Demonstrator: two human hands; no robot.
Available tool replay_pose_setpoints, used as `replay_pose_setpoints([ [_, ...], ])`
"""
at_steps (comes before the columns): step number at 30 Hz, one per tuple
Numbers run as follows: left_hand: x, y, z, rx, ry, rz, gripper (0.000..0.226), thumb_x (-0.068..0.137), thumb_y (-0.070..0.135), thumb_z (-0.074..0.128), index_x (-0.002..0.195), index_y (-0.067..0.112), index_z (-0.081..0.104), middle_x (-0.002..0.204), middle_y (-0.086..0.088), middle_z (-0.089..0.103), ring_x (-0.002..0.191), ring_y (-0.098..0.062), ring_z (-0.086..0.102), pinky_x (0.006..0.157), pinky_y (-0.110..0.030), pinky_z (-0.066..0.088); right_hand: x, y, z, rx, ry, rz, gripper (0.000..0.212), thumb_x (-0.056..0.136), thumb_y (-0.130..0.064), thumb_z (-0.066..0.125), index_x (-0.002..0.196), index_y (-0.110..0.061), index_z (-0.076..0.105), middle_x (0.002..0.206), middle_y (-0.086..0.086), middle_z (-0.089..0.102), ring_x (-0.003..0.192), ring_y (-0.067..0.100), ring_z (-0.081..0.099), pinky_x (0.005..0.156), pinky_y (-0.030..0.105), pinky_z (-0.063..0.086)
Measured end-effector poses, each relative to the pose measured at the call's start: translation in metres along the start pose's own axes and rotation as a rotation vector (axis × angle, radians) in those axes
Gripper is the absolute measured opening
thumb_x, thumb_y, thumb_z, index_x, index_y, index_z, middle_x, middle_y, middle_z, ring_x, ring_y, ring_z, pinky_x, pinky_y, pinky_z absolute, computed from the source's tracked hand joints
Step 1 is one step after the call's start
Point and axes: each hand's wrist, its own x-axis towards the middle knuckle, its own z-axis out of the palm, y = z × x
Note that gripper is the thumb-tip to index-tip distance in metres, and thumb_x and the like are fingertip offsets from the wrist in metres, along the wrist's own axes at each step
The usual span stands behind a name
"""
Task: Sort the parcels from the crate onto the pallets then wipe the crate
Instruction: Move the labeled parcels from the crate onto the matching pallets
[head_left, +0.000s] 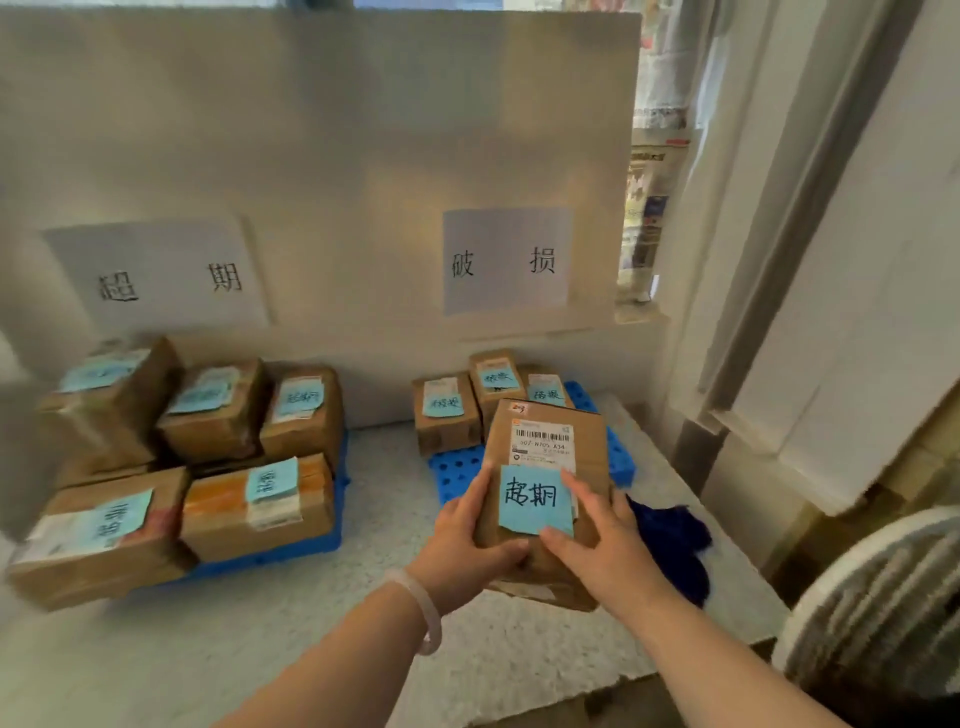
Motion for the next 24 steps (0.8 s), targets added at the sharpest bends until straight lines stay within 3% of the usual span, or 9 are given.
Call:
replay_pose_setpoints([
  [4,-0.008,-0.029,-0.059,-0.012,0.110,-0.011,0.105,0.053,0.063,0.077,0.141,0.061,0.019,0.144,0.009,0.037,0.129,-0.018,0.043,0.101,-0.043,0.049,0.022,-0.035,0.054,-0.043,-0.061,-0.072,0.069,0.088,-0.039,0.069,0.143,-0.053,0.029,0.157,-0.009,0.007,0.142,0.014,0.020,0.113,0.037,0.034],
  [8,-0.018,-0.049,-0.096,-0.030,0.239,-0.036,0.096,0.063,0.058,0.078,0.140,0.058,0.021,0.140,0.012,0.039,0.127,-0.014,0.044,0.102,-0.041,0.048,0.039,-0.057,0.094,-0.065,-0.146,-0.119,0.067,0.088,-0.040,0.069,0.140,-0.056,0.029,0.160,-0.007,0.004,0.146,0.015,0.016,0.116,0.037,0.029],
  [11,-0.020,-0.062,-0.115,-0.047,0.312,-0.042,0.096,0.059,0.064,0.075,0.139,0.061,0.022,0.141,0.013,0.040,0.129,-0.013,0.042,0.104,-0.042,0.047,0.053,-0.068,0.118,-0.085,-0.192,-0.153,0.066,0.089,-0.041,0.067,0.140,-0.056,0.029,0.161,-0.008,0.003,0.146,0.015,0.014,0.117,0.037,0.027],
  [17,-0.013,-0.083,-0.141,-0.108,0.412,-0.086,0.090,0.078,0.038,0.078,0.148,0.049,0.021,0.139,0.012,0.039,0.127,-0.011,0.041,0.106,-0.038,0.045,0.087,-0.079,0.154,-0.054,-0.303,-0.188,0.063,0.087,-0.041,0.070,0.129,-0.064,0.029,0.160,-0.009,0.007,0.146,0.017,0.017,0.117,0.040,0.030],
  [20,-0.005,-0.089,-0.155,-0.101,0.461,-0.111,0.087,0.079,0.038,0.078,0.145,0.051,0.021,0.138,0.012,0.039,0.127,-0.010,0.042,0.104,-0.031,0.043,0.106,-0.087,0.168,-0.045,-0.350,-0.205,0.062,0.087,-0.039,0.070,0.132,-0.060,0.032,0.160,-0.009,0.005,0.146,0.017,0.015,0.116,0.036,0.029],
  [24,0.011,-0.087,-0.178,-0.073,0.553,-0.156,0.083,0.081,0.038,0.076,0.140,0.055,0.019,0.134,0.009,0.029,0.124,-0.010,0.032,0.108,-0.032,0.036,0.138,-0.104,0.185,-0.043,-0.398,-0.227,0.063,0.087,-0.041,0.069,0.137,-0.057,0.033,0.161,-0.009,0.001,0.147,0.018,0.012,0.118,0.040,0.028],
])
